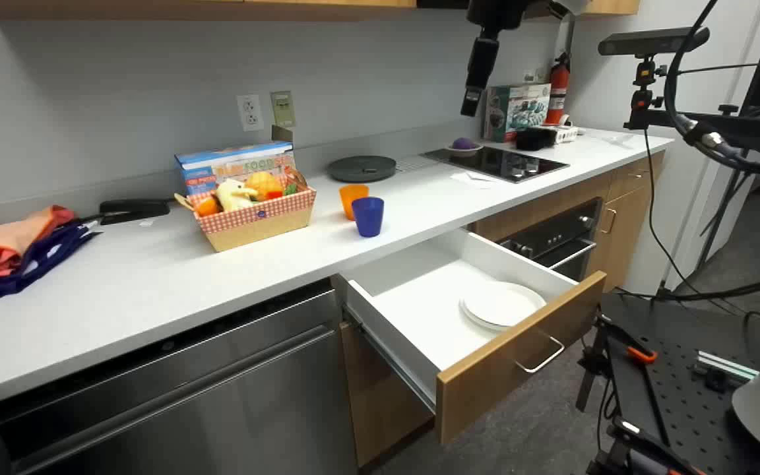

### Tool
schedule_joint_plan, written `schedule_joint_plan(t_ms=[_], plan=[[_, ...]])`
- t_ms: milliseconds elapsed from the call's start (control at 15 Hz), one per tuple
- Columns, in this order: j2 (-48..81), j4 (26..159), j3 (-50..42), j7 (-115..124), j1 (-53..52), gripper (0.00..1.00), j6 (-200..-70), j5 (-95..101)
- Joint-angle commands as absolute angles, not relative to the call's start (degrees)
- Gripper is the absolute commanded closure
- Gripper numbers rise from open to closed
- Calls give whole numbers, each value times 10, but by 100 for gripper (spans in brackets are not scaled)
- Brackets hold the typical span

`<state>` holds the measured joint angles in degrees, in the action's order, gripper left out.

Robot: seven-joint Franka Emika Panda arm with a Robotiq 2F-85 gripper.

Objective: Close the bottom drawer

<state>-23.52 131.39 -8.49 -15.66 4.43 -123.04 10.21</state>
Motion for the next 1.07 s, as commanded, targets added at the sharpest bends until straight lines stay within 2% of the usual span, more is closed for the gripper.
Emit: schedule_joint_plan(t_ms=[0,1000], plan=[[-235,1313,-83,-157,46,0,-1229,101],[-235,1316,-81,-148,46,0,-1232,98]])
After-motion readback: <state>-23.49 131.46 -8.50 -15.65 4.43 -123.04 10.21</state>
